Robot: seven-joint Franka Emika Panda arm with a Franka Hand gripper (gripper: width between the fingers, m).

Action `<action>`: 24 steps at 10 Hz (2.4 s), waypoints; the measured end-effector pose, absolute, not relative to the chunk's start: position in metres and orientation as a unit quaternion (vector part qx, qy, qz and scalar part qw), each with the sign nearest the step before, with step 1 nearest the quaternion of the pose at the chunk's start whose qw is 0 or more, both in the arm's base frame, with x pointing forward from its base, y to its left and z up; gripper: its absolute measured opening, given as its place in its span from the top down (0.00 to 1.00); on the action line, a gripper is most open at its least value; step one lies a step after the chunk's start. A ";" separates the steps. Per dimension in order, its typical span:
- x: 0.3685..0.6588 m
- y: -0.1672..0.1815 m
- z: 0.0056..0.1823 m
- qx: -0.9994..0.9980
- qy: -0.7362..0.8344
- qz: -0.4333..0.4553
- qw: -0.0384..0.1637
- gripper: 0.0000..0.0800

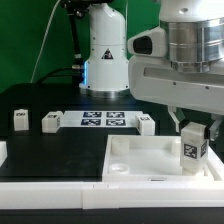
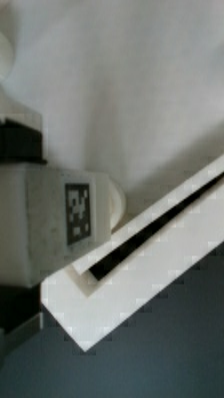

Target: Assemble one leg

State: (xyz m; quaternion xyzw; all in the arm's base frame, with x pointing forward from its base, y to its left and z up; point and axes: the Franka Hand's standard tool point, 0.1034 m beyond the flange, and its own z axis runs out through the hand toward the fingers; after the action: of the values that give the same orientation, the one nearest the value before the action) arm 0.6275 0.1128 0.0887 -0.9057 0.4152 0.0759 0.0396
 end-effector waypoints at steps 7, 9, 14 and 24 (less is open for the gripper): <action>0.626 0.123 0.088 -0.816 0.571 0.086 0.028 0.36; 0.625 0.124 0.088 -0.884 0.458 0.081 0.037 0.22; 0.627 0.126 0.089 -0.985 0.153 0.062 0.055 0.19; 0.628 0.122 0.089 -0.996 -0.022 0.051 0.063 0.63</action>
Offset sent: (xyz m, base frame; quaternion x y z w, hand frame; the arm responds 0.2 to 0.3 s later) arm -0.0007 -0.0038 -0.0049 -0.0184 0.0004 0.2257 0.9740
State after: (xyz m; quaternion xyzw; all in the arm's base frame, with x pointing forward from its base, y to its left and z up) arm 0.6280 0.1220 0.0888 -0.9964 -0.0223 0.0509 0.0633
